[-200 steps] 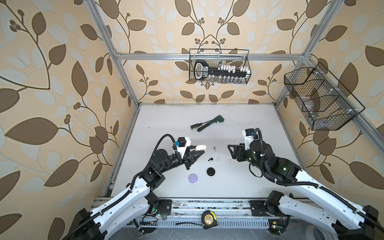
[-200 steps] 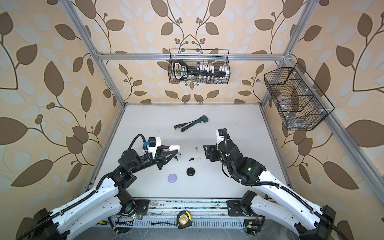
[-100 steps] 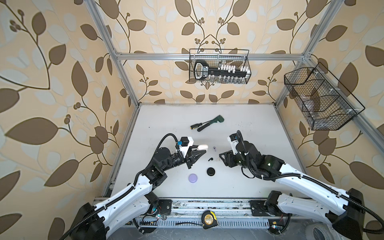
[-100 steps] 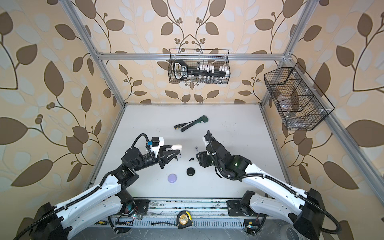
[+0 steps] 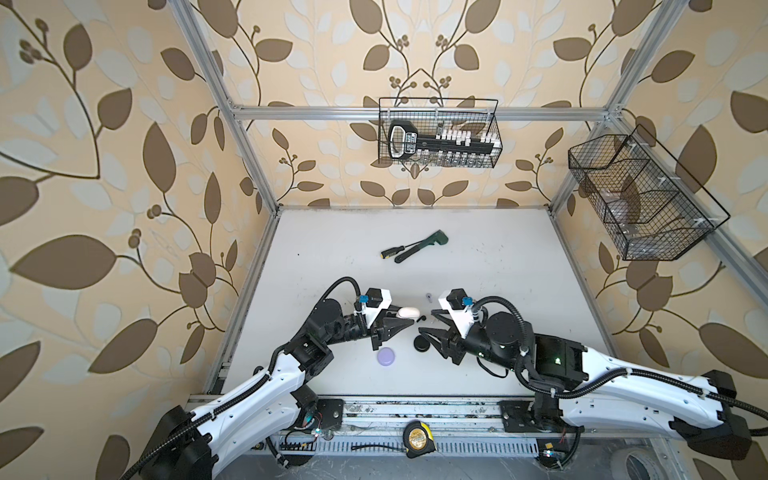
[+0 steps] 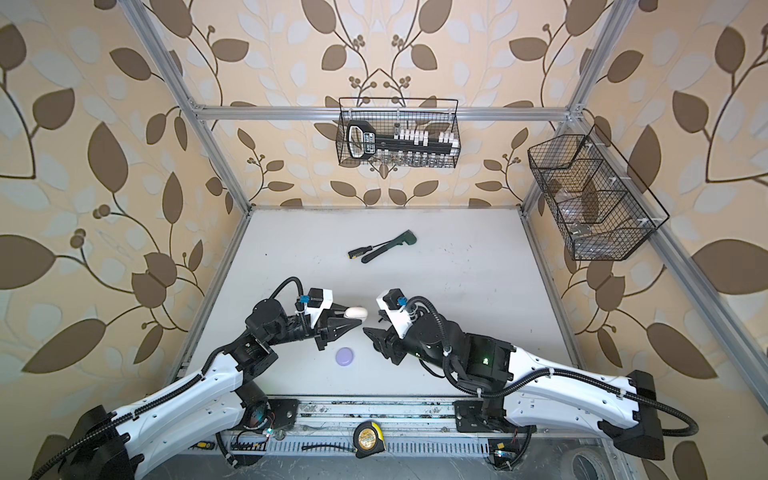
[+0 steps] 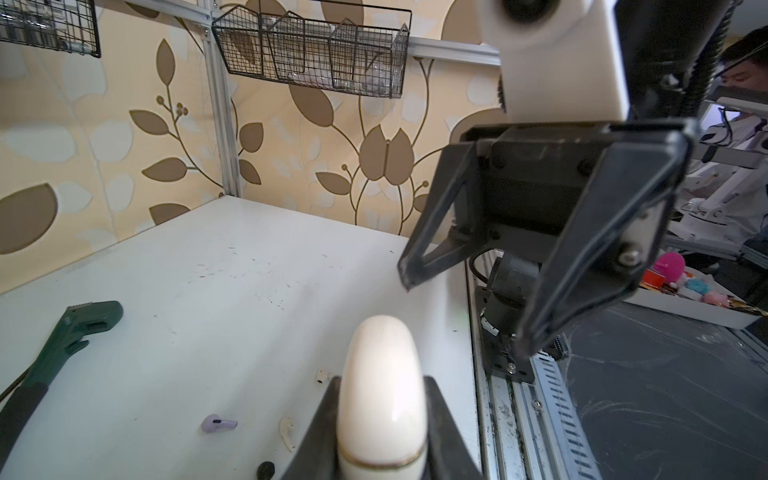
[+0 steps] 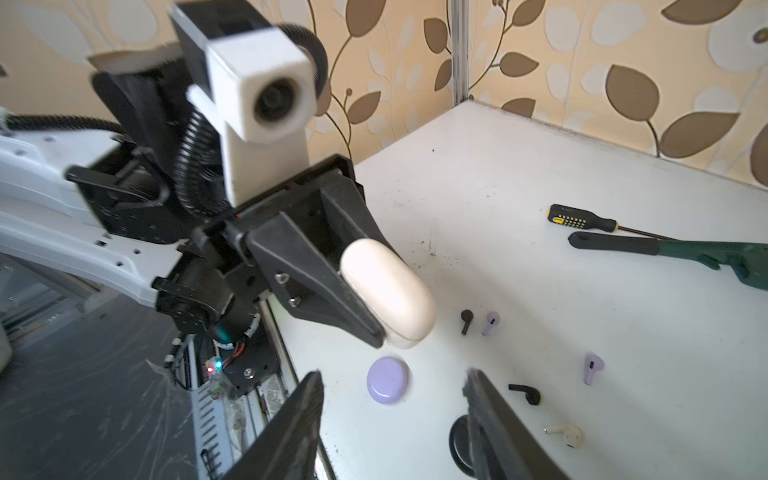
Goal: Insert the wireless bluetooth earbuds into the charging case
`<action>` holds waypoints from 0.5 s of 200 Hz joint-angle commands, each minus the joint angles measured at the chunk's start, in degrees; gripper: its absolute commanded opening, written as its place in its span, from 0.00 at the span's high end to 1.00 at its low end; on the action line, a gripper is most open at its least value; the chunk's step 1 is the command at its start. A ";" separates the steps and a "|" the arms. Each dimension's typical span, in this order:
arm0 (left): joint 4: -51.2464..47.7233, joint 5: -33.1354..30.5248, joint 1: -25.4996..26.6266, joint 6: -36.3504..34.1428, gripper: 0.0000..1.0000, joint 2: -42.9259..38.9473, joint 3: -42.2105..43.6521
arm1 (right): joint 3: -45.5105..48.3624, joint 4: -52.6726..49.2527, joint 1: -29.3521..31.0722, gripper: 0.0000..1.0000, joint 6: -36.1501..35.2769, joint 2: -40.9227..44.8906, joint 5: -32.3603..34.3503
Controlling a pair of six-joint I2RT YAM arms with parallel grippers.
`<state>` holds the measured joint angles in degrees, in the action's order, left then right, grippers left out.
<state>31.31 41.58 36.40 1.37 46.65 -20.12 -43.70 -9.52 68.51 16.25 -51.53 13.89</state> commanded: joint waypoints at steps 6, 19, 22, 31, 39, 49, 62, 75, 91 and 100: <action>2.62 5.59 0.13 -1.40 1.00 -1.08 -0.98 | -2.00 1.81 0.37 0.46 -2.84 -1.64 2.29; 2.44 6.60 0.19 -1.29 1.00 -1.35 -0.99 | -2.07 2.22 0.26 0.47 -2.95 -2.29 3.38; 2.34 6.76 0.16 -1.28 1.00 -1.45 -0.98 | -2.15 2.29 0.23 0.48 -2.93 -2.40 3.50; 2.18 7.29 0.21 -1.33 1.00 -1.77 -0.96 | -2.35 2.35 0.13 0.49 -2.94 -2.60 3.69; 2.21 7.75 0.17 -1.36 1.00 -1.94 -0.75 | -2.56 2.53 0.09 0.50 -2.91 -2.75 3.98; 2.27 8.42 0.16 -1.41 1.00 -2.08 -0.64 | -2.83 2.58 0.04 0.51 -3.01 -2.78 4.25; 2.44 9.29 0.16 -1.47 1.00 -2.01 -0.54 | -3.14 2.49 0.06 0.52 -3.05 -2.78 4.74; 2.17 9.48 0.21 -1.78 1.00 -1.88 -0.54 | -3.21 2.40 0.00 0.52 -3.02 -2.61 5.35; 1.76 10.30 0.19 -2.33 1.00 -1.75 -0.62 | -3.40 2.31 -0.38 0.53 -2.94 -2.87 5.41; 1.89 11.18 0.20 -2.47 1.00 -1.61 -0.58 | -3.49 2.22 -0.59 0.54 -2.82 -2.96 5.40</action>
<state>31.51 46.39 36.29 1.02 45.58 -20.12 -44.86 -8.75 68.69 13.85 -54.15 16.05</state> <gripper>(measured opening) 0.252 0.469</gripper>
